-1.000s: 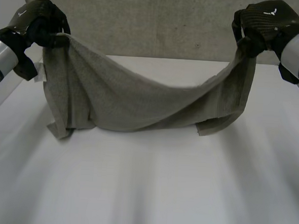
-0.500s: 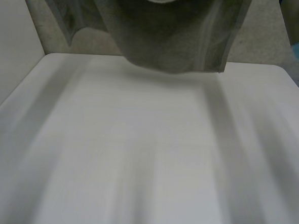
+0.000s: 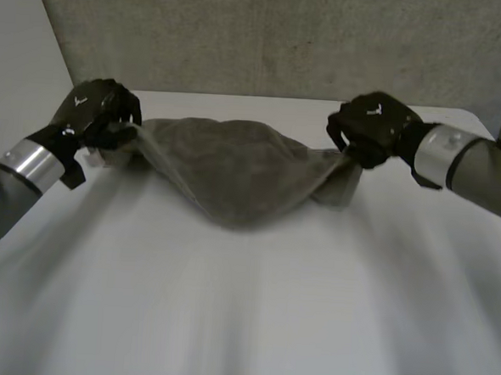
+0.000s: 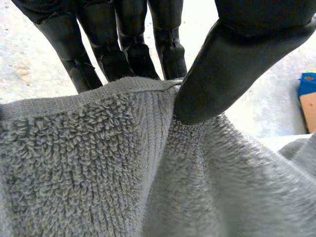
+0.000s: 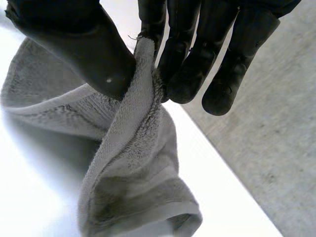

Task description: Fold the towel.

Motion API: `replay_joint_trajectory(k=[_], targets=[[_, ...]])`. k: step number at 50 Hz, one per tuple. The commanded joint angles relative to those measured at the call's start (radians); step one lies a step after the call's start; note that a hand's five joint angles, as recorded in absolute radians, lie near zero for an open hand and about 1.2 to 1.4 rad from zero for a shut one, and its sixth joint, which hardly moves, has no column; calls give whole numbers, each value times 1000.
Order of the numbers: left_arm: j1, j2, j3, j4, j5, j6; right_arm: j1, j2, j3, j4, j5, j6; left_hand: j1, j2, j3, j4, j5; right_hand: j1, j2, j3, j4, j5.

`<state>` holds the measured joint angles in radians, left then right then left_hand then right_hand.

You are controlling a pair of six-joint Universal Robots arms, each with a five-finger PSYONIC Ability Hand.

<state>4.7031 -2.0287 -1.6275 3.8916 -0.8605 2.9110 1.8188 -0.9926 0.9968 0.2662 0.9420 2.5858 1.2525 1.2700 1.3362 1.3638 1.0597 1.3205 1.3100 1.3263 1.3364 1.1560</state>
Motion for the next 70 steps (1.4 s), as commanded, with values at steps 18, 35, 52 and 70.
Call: replay_joint_trajectory(k=[18,35,52,70], targets=[[147,464,-327,-18,37,-119,-285,-465,284,8,8,83,144,126,60,32,162,76,86,70,60,66],[138,328,-279,-5,37,-135,-312,-344,332,-31,20,85,144,126,60,32,162,76,86,70,60,66],[51,-122,153,-87,21,-128,-153,-29,195,-261,253,89,144,126,60,32,162,76,86,70,60,66],[17,-381,451,-127,-43,-104,-46,177,79,-438,403,85,144,126,60,32,162,76,86,70,60,66]])
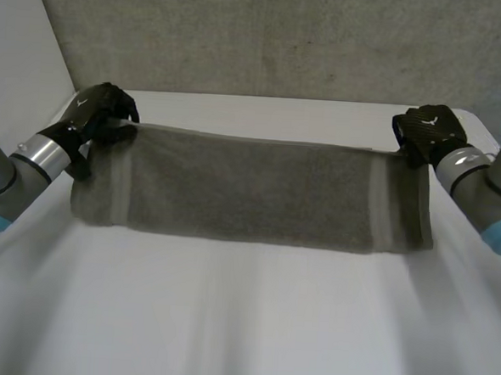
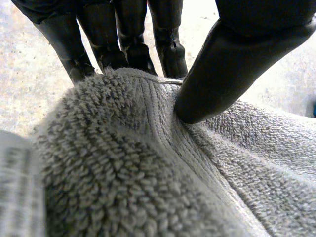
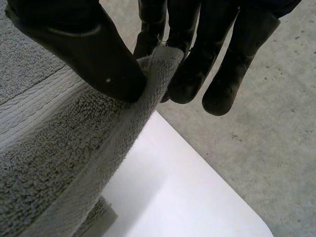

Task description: Fold the towel.

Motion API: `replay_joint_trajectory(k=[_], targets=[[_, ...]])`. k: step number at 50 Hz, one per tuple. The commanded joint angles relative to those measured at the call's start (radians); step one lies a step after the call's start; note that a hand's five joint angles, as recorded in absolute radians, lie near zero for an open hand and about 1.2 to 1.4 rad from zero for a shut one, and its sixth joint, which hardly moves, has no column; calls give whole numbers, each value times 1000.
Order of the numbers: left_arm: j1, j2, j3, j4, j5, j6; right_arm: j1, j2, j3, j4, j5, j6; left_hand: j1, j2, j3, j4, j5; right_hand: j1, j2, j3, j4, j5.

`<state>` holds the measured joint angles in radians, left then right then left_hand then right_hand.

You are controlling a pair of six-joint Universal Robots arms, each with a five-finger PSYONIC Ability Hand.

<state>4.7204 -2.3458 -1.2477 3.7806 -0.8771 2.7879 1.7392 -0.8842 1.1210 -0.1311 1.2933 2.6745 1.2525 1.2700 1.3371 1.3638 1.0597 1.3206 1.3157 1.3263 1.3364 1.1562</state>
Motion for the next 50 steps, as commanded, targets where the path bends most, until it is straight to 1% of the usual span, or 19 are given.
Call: replay_joint_trajectory(k=[1,2,4,8,9,10,11,12,13,14,15,18,24,29,32,37,40,45,50], targets=[[-2,-75,83,-21,-31,27,42,85,-59,-42,66,-4,103,86,19,-8,122,76,81,70,60,66],[-2,-75,83,-21,-31,27,42,85,-59,-42,66,-4,103,86,18,-8,121,76,81,70,60,66],[-13,-95,103,-30,-33,42,49,111,-81,-45,87,-7,-31,-49,-116,-143,-13,76,81,70,60,66],[-22,-113,120,-36,-33,53,51,134,-104,-45,106,-7,-161,-179,-246,-273,-143,76,81,70,60,66],[-23,-119,126,-36,-33,58,52,142,-113,-44,115,-7,-269,-286,-353,-380,-250,76,81,70,60,66],[-23,-119,126,-36,-33,58,52,142,-113,-44,115,-7,-270,-287,-354,-381,-251,76,81,70,60,66],[-23,-124,131,-38,-34,62,55,149,-118,-44,119,-8,-395,-412,-479,-506,-376,-60,-55,-66,-76,-70],[-25,-128,137,-38,-34,62,56,154,-124,-44,124,-8,-556,-573,-640,-667,-538,-489,-484,-494,-504,-499],[-25,-128,137,-38,-34,62,56,154,-124,-44,124,-8,-557,-575,-642,-669,-539,-493,-488,-498,-509,-503],[-25,-128,140,-39,-34,62,57,157,-128,-42,130,-8,-746,-764,-831,-858,-728,-859,-854,-865,-875,-869],[-25,-125,142,-42,-34,62,59,159,-133,-39,132,-8,-902,-920,-987,-1014,-884,-1146,-1141,-1152,-1162,-1156],[-26,-116,142,-44,-34,62,69,156,-133,-33,136,-7,-1007,-1024,-1091,-1118,-988,-1146,-1141,-1152,-1162,-1156],[-40,-90,140,-48,-34,62,83,117,-122,-30,152,-4,-1001,-1018,-1085,-1112,-983,-1146,-1141,-1152,-1162,-1156],[-48,-1,107,-79,-52,62,86,-13,-63,-25,155,2,-974,-992,-1059,-1086,-956,-1146,-1141,-1152,-1162,-1156],[-48,36,86,-93,-68,62,86,-52,-44,-25,155,2,-957,-974,-1041,-1068,-939,-1146,-1141,-1152,-1162,-1156],[-40,222,-56,-127,-126,64,88,-218,77,-3,144,-1,-895,-913,-980,-1007,-877,-1146,-1141,-1152,-1162,-1156],[-37,270,-98,-127,-137,64,86,-271,129,53,141,-2,-851,-869,-936,-962,-833,-1146,-1141,-1152,-1162,-1156],[-37,423,-257,-128,-187,65,77,-291,204,155,123,-7,-828,-845,-912,-939,-809,-1146,-1141,-1152,-1162,-1156],[-46,494,-369,-124,-204,65,72,-291,285,192,84,-15,-839,-857,-924,-951,-821,-1146,-1141,-1152,-1162,-1156]])
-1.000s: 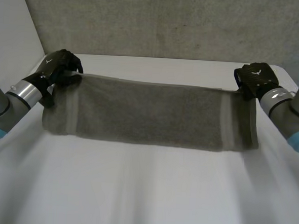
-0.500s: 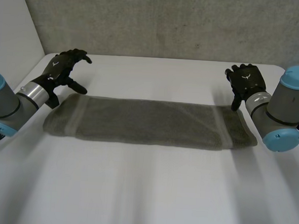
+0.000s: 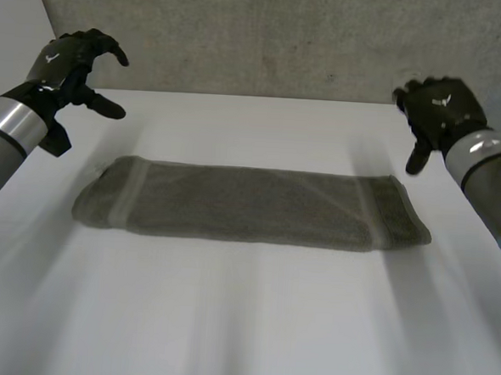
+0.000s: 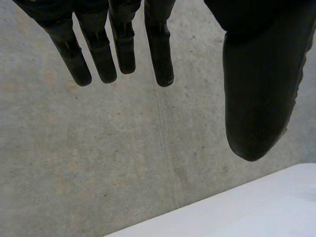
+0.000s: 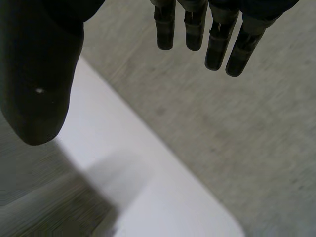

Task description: Fold the towel.

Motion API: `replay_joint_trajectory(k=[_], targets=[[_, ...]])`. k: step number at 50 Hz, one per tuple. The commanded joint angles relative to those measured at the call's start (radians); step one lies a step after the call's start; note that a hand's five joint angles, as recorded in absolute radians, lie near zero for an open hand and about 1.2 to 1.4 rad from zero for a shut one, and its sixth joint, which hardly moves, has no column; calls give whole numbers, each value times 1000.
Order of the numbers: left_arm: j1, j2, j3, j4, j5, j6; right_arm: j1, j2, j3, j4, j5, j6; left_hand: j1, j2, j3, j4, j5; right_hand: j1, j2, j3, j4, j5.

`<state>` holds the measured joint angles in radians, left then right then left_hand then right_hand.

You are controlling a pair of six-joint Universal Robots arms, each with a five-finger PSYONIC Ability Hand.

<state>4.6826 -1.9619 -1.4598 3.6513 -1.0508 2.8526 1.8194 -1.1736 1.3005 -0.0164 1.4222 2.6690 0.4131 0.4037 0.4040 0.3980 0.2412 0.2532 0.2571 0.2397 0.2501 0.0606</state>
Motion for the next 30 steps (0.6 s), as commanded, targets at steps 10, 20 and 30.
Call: replay_joint_trajectory(k=[10,20,30], targets=[[-12,123,-307,33,-91,4,-55,75,197,-22,-138,-11,-15,-5,-5,0,-17,-79,-83,-65,-76,-61],[-12,121,-379,127,-164,80,-107,179,181,-54,-149,-37,-26,-17,-17,-11,-29,72,68,86,75,90],[-13,120,-404,176,-167,100,-120,227,178,-76,-147,-130,-26,-17,-17,-11,-29,321,317,335,325,339]])
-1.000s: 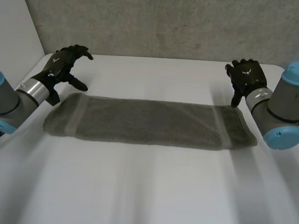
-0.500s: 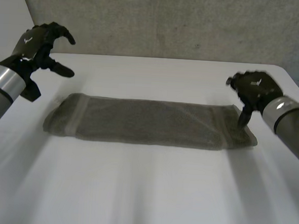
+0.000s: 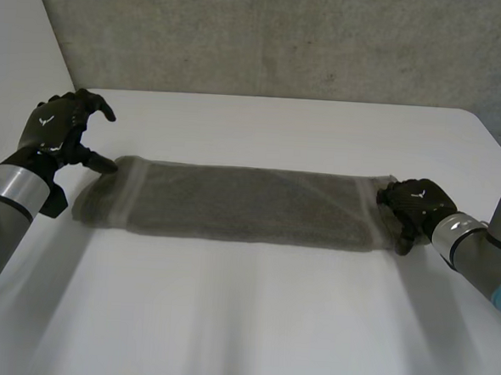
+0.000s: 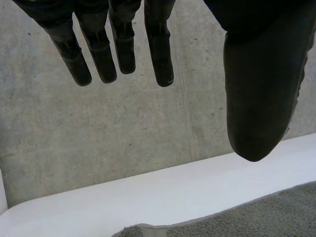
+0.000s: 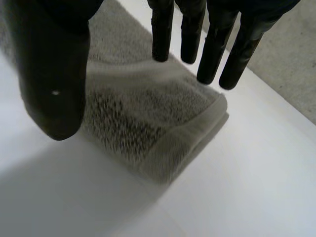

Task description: Fold the towel.

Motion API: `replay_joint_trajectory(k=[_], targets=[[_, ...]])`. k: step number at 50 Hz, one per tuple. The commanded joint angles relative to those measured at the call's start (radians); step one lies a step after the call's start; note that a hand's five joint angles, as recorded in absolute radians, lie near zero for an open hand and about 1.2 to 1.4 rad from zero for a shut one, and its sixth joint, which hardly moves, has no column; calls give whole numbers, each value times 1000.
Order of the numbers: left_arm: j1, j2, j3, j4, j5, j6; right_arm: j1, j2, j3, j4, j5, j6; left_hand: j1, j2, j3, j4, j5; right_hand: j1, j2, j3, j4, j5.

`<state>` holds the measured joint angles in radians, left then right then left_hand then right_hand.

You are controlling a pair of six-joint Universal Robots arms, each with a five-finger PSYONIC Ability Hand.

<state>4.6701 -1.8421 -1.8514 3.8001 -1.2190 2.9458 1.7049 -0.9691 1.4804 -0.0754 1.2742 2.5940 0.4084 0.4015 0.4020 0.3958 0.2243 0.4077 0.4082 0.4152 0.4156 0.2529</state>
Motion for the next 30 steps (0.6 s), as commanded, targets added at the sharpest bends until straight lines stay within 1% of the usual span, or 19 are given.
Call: replay_joint_trajectory(k=[1,2,4,5,6,7,8,9,10,11,15,18,20,21,23,26,28,29,30], targets=[[-1,0,-14,27,1,7,-7,30,-2,-24,-1,-58,-22,-15,-15,-9,-12,231,231,224,224,212],[-1,0,-14,27,1,7,-7,30,-2,-24,-1,-58,-22,-15,-15,-9,-12,232,232,225,224,212],[-1,0,-14,27,1,7,-10,44,-8,-32,-4,-58,-22,-15,-15,-9,-12,375,375,368,367,355],[-1,0,-14,27,1,7,-10,44,-8,-32,-4,-58,-25,-18,-18,-12,-15,376,376,368,368,356],[1,0,-15,27,1,7,-17,49,-11,-32,-7,-58,-22,-15,-15,-9,-12,475,474,467,467,455],[1,0,-15,27,1,7,-18,49,-11,-32,-7,-58,-22,-15,-15,-9,-12,476,475,468,468,456],[1,0,-17,29,1,7,-24,52,-14,-32,-7,-58,-25,-18,-18,-12,-15,612,612,605,605,593],[1,0,-20,29,1,7,-28,53,-18,-32,-7,-58,-25,-18,-18,-12,-15,806,805,798,798,786],[1,0,-20,29,1,7,-28,53,-19,-32,-7,-58,-25,-18,-18,-12,-15,808,807,800,800,788],[1,0,-22,30,1,7,-34,52,-23,-32,-7,-57,-27,-21,-21,-15,-18,987,986,979,979,967],[-1,-2,-23,35,1,7,-51,50,-37,-29,-4,-60,-28,-21,-21,-15,-18,989,988,981,981,969],[1,-2,-29,44,1,7,-80,52,-57,-26,-3,-61,-36,-29,-30,-24,-27,989,988,981,981,969],[-1,-2,-31,55,1,7,-128,55,-81,-14,-1,-66,-42,-35,-36,-30,-33,989,988,981,981,969],[-1,-2,-31,55,1,7,-128,55,-81,-14,-1,-66,-42,-35,-36,-30,-33,989,988,981,981,969],[-1,-2,-32,58,1,7,-189,53,-98,3,-1,-95,-45,-38,-39,-33,-36,989,988,981,981,969],[1,0,-35,61,1,6,-225,49,-111,20,-3,-120,-51,-44,-45,-38,-41,989,988,981,981,969],[2,1,-35,59,-1,6,-295,44,-150,63,-3,-185,-54,-47,-48,-41,-44,989,988,981,981,969],[2,1,-35,59,-1,6,-295,44,-150,63,-3,-186,-54,-47,-48,-41,-44,989,988,981,981,969],[2,3,-35,59,-1,6,-319,41,-176,86,-1,-221,-54,-47,-48,-41,-44,989,988,981,981,969]])
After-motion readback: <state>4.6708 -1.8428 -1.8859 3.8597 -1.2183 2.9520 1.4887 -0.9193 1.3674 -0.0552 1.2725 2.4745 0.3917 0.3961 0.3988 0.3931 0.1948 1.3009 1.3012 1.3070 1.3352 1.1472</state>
